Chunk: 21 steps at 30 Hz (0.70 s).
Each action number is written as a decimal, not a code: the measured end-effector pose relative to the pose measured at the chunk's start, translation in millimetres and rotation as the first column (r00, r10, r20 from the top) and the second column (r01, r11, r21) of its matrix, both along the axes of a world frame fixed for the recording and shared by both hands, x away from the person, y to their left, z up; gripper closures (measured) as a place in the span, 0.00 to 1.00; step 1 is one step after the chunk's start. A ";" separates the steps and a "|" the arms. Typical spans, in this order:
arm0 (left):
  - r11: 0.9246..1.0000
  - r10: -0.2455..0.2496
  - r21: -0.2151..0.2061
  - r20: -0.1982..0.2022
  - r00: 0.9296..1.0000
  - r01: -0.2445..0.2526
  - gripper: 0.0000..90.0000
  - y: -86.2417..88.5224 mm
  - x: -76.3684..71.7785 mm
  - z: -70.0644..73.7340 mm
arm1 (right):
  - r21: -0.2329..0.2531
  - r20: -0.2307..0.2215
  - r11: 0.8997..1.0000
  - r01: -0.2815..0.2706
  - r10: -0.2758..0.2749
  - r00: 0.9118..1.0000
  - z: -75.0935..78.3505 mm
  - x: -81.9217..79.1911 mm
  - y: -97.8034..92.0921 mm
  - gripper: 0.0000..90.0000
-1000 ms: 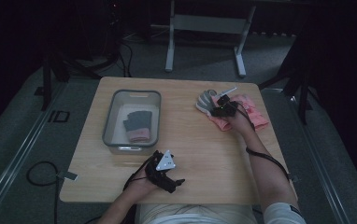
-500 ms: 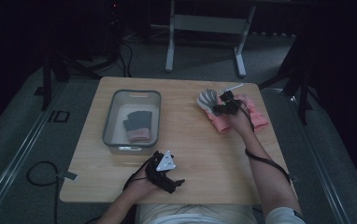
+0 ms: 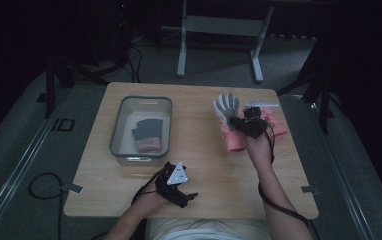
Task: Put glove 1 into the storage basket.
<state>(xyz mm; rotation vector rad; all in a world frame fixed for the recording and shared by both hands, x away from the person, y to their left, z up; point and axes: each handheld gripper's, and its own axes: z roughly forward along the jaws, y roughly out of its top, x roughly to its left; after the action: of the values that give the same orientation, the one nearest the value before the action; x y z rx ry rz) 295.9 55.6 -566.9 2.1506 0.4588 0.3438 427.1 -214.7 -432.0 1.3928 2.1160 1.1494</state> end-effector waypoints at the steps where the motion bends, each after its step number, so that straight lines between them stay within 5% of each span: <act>1: 1.000 -0.002 -0.001 -0.001 1.000 0.002 0.02 0.0 -0.3 0.1 | -0.022 0.000 1.000 0.014 -0.014 1.000 -4.1 -4.2 2.4 0.97; 12: 1.000 -0.012 0.007 0.013 1.000 0.011 0.02 -0.5 -1.2 0.8 | 0.013 -0.102 0.989 0.149 -0.147 0.984 -55.3 -37.8 11.2 0.97; 21: 1.000 -0.019 0.008 0.004 1.000 0.019 0.02 -0.2 -1.1 0.7 | 0.019 -0.162 0.984 0.176 -0.171 0.972 -81.2 -26.2 25.2 0.97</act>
<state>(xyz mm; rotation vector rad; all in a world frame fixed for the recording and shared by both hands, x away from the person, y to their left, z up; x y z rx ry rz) 294.8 55.4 -566.2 2.1606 0.4355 0.3398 400.9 -189.4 -513.3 1.6998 2.0386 1.0391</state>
